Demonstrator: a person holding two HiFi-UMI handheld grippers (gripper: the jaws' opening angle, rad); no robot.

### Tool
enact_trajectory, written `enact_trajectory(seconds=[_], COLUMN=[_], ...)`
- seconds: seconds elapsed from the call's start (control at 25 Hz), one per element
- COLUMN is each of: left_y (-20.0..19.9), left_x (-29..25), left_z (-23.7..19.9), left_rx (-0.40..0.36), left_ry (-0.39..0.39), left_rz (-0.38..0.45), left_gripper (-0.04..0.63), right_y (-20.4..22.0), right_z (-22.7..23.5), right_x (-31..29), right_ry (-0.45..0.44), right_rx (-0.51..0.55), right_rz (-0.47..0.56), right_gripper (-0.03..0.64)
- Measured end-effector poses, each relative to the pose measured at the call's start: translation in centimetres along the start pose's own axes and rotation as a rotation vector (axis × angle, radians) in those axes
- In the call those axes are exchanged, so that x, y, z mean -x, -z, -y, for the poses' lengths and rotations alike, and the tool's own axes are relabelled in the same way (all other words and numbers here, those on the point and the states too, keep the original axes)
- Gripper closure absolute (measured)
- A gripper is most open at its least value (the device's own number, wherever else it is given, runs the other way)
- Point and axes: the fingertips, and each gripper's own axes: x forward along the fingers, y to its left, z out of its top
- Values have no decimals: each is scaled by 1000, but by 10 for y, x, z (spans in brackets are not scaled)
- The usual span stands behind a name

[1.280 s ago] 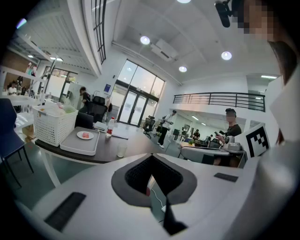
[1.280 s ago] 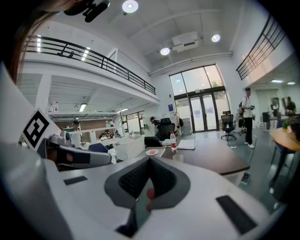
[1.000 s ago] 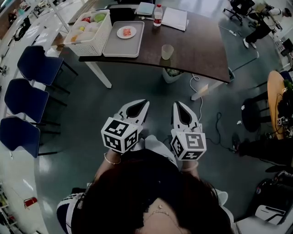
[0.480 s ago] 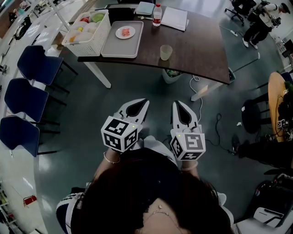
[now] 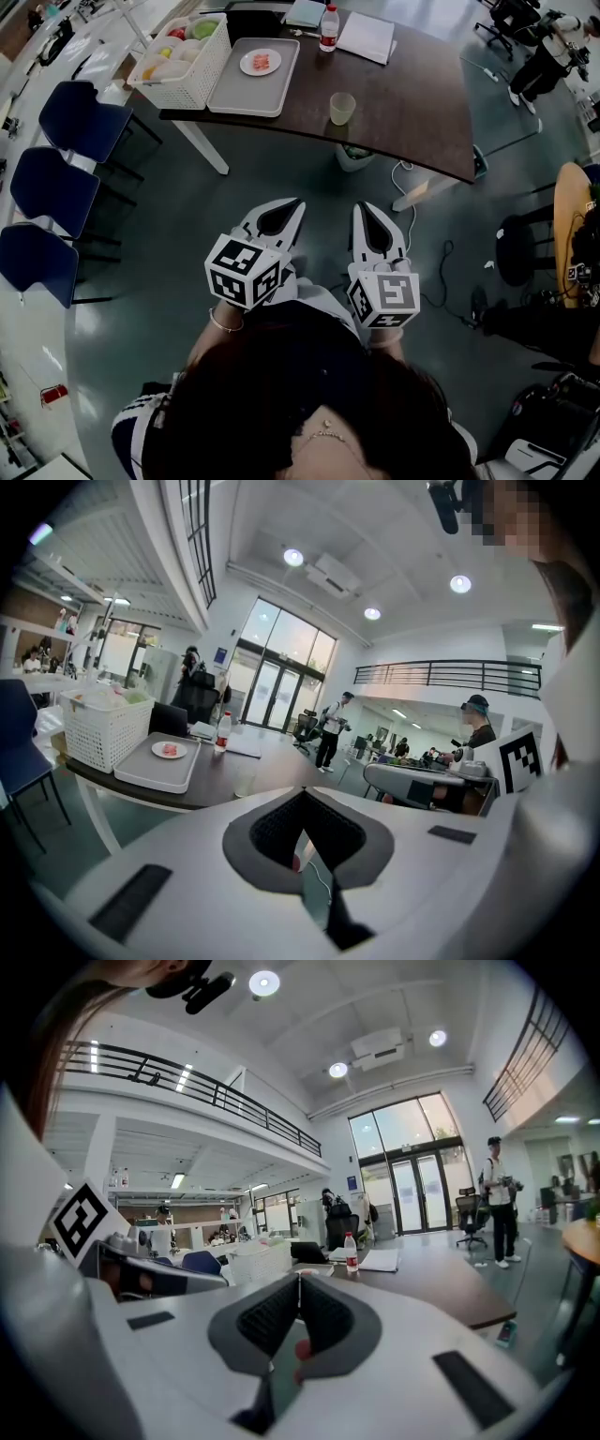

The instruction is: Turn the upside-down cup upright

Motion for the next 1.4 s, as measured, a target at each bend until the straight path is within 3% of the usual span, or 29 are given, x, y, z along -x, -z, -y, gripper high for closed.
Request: enact_trajectory(seconds=[0.4,0.96,1.4], left_y=[-13,-61,-65], left_x=[-39,-100,-128], left_z=[-33,-97,-111], left_rx=[4,-18,-5], left_ry=[17,114,139], left_rz=[-23,-25,-54], left_gripper=[594,594,594], right_y=[1,-28,-30], right_z=[19,36,54], right_x=[-46,-132,-158], right_ry=[4,103,134], right_rx=[-23,-6,-21], right_rz=[-16,-2,-20], right_gripper=[601,600,600])
